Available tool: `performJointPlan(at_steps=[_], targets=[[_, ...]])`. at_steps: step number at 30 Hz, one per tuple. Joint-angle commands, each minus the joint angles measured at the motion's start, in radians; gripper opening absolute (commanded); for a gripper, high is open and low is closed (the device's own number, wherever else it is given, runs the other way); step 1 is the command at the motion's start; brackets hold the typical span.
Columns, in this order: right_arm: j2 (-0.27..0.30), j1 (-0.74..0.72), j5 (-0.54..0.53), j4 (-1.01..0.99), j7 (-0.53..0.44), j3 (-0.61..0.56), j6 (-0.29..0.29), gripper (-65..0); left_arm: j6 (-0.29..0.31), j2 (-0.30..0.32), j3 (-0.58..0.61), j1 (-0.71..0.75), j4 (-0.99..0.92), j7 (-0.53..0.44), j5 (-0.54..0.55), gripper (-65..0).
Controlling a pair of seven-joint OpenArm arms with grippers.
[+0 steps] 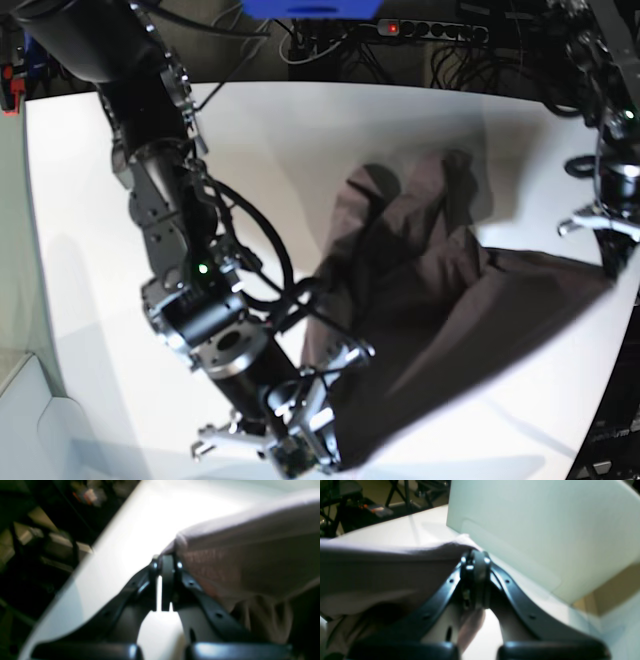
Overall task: Layout the t-shirt on the table in an organized manner, then fold the t-shirt properly
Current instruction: 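Grasp the shirt with the right gripper and lift it with both grippers, then lower the lifted shirt onto the table and release both grippers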
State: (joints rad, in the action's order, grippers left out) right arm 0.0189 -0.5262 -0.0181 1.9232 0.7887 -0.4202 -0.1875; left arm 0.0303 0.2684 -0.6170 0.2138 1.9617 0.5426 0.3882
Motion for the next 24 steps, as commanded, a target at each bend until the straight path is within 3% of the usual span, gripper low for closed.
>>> performJointPlan(at_steps=[1, 4, 12, 24], targets=[[-0.003, -0.041, 0.023, 0.019, -0.035, 0.01, 0.009, -65.0, -0.028, 0.016, -0.028, -0.029, 0.012, -0.023, -0.018, -64.5], [0.0, -0.055, 0.025, 0.022, -0.035, 0.01, 0.009, -65.0, -0.028, 0.029, -0.06, -0.109, 0.02, -0.023, -0.018, -64.5], [0.046, -0.047, 0.027, 0.068, -0.035, 0.01, 0.009, -65.0, -0.026, 0.162, -0.07, -0.282, 0.02, -0.023, -0.018, -64.5], [0.066, -0.033, 0.137, 0.084, -0.035, 0.033, 0.009, -65.0, -0.026, 0.18, 0.001, -0.353, -0.017, -0.029, -0.018, -64.5]])
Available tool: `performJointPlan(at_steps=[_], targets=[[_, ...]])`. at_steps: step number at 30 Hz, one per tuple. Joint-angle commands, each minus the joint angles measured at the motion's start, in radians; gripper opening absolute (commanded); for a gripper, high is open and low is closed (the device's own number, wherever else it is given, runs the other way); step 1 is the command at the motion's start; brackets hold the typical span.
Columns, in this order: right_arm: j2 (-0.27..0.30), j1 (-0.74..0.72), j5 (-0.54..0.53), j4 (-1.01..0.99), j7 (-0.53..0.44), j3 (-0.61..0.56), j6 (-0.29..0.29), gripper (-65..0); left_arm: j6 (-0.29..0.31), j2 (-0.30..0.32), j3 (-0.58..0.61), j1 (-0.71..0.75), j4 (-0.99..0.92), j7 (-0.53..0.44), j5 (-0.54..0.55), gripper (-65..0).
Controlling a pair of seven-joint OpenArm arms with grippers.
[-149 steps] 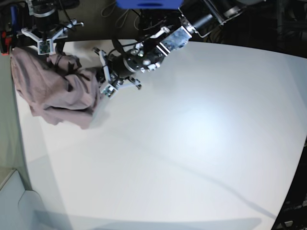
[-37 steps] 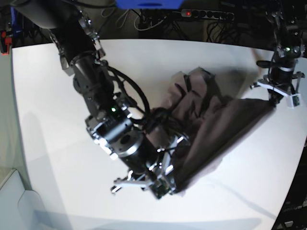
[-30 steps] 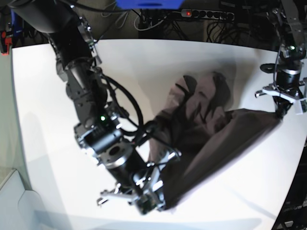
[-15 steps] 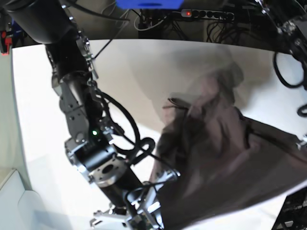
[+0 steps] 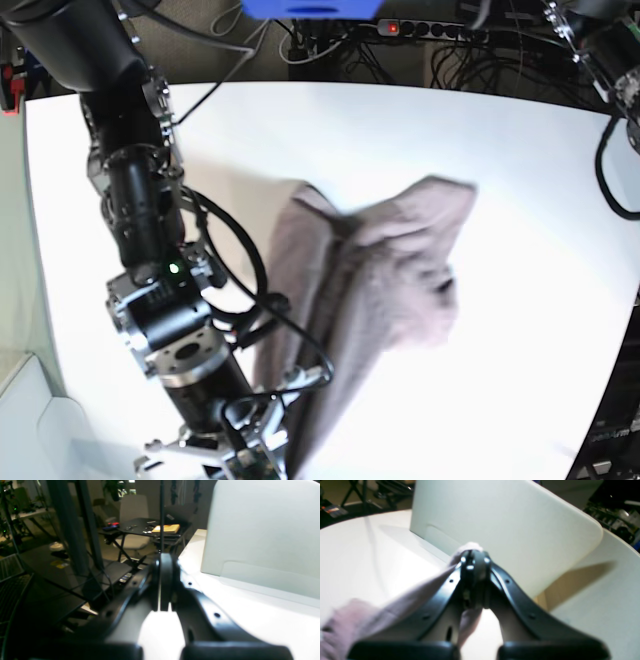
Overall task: Layout the t-shirt on the table in an organized manner, then fold the t-shirt properly
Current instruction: 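Lower the lifted shirt onto the table and release both grippers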
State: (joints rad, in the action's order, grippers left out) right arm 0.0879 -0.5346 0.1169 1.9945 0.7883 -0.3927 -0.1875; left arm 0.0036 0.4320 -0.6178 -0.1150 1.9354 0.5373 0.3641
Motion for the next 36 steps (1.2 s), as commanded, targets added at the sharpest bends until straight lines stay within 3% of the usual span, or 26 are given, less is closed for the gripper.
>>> performJointPlan(at_steps=[1, 12, 21, 23, 28, 36], targets=[[-0.004, -0.022, 0.002, 0.012, -0.036, 0.005, 0.009, -65.0, 0.0, 0.017, 0.014, -0.033, -0.003, -0.021, 0.002, -64.5], [-0.003, -0.003, 0.005, -0.03, -0.043, 0.053, 0.009, -65.0, 0.002, 0.008, 0.029, 0.056, -0.156, -0.026, 0.006, -64.5], [0.025, -0.014, 0.004, -0.094, -0.045, 0.173, 0.009, -65.0, 0.002, -0.088, 0.082, 0.18, -0.17, -0.023, 0.006, -64.5], [0.026, -0.035, 0.004, -0.176, -0.063, 0.219, 0.009, -65.0, 0.002, -0.095, 0.083, 0.199, -0.17, -0.024, 0.006, -64.5], [0.023, -0.04, 0.005, -0.35, -0.135, 0.469, 0.012, -64.7, 0.002, -0.095, 0.072, 0.265, -0.161, -0.026, 0.006, -64.5], [0.04, 0.009, 0.002, -0.439, -0.132, 0.703, 0.012, -33.8, 0.002, -0.098, 0.08, 0.291, -0.155, -0.026, 0.008, -64.5]])
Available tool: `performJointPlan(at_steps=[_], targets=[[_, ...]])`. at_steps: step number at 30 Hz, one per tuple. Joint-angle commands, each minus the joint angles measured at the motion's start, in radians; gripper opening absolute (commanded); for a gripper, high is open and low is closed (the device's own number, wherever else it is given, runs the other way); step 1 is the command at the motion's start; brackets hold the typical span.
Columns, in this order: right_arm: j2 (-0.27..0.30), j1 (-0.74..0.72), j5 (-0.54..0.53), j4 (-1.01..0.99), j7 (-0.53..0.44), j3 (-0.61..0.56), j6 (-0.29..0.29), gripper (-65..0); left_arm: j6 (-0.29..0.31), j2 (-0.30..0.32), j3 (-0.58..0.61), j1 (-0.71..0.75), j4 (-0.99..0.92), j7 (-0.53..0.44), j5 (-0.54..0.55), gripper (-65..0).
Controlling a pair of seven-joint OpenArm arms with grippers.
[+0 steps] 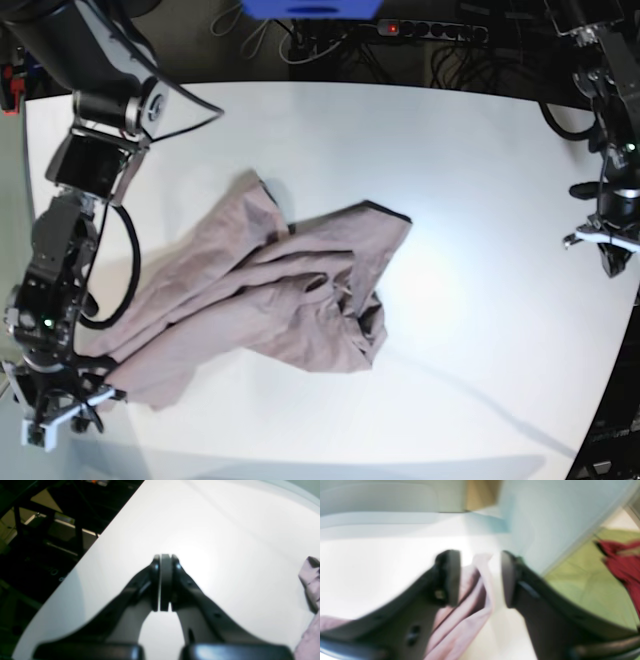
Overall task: Layout the t-shirt on the table in an organized manner, then fold the t-shirt properly
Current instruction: 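Lower the lifted shirt onto the table and release both grippers, then grasp a shirt edge with the left gripper and pull it away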
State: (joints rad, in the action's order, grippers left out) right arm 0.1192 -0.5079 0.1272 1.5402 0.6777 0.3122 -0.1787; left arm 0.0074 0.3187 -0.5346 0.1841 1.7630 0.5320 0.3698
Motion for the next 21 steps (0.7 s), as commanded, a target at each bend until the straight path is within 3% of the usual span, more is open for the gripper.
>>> performJointPlan(at_steps=[1, 6, 14, 21], targets=[[0.009, -0.002, -0.01, 0.015, -0.023, 0.005, 0.003, -31.2, -0.002, 0.013, 0.001, -0.01, 0.018, -0.019, 0.002, -64.5], [0.012, 0.137, -0.014, 0.131, -0.016, -0.003, 0.0, -23.1, -0.002, -0.028, 0.052, -0.015, 0.038, -0.013, 0.002, -64.5], [0.014, 0.36, -0.008, 0.313, -0.026, -0.345, 0.0, -22.3, -0.002, -0.079, 0.264, -0.015, 0.041, -0.013, 0.001, -64.5], [0.01, 0.401, -0.008, 0.317, -0.019, -0.362, 0.0, -22.5, -0.002, -0.118, 0.515, -0.061, 0.001, -0.013, -0.01, -64.5]])
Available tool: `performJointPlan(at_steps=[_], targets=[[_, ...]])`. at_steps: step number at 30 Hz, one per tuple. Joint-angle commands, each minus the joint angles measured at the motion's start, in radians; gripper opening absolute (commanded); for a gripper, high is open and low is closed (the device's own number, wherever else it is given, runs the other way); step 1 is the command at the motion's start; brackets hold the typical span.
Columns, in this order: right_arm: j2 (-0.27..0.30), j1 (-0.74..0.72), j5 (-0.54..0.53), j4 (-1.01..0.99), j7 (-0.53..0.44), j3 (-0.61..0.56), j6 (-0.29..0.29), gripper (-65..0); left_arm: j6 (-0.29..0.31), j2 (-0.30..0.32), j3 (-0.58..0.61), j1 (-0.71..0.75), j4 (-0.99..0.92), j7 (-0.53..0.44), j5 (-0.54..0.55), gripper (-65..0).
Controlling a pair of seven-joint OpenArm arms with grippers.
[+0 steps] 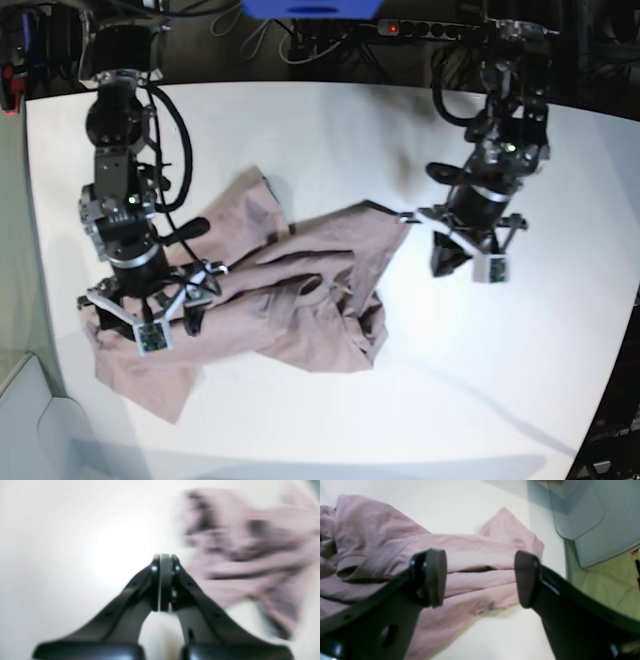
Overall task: Layout the t-shirt on the table in an organized manner, then fold the t-shirt properly
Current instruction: 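Grasp a shirt edge with the left gripper and pull it away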
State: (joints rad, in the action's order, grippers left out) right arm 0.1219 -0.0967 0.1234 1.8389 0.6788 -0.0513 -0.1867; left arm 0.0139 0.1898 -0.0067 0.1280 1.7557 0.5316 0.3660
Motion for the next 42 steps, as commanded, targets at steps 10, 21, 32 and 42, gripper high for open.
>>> performJointPlan(at_steps=[10, 21, 32, 42], targets=[[0.049, 0.062, -0.004, 0.08, -0.021, 0.008, 0.008, -22.5, -0.012, -0.048, 0.156, -0.132, -0.303, -0.023, -0.005, -64.5], [0.08, 0.059, -0.006, 0.078, -0.024, 0.001, 0.008, -22.3, -0.012, 0.089, 0.155, -0.209, -0.659, -0.247, -0.003, -64.5], [0.088, 0.033, -0.004, 0.074, -0.021, -0.207, 0.008, -22.3, -0.009, 0.307, -0.098, -0.19, -0.802, -0.38, -0.003, -64.5], [0.063, 0.033, -0.004, 0.072, -0.026, -0.31, 0.008, -22.4, -0.009, 0.383, -0.286, -0.179, -0.603, -0.337, 0.003, -64.5]])
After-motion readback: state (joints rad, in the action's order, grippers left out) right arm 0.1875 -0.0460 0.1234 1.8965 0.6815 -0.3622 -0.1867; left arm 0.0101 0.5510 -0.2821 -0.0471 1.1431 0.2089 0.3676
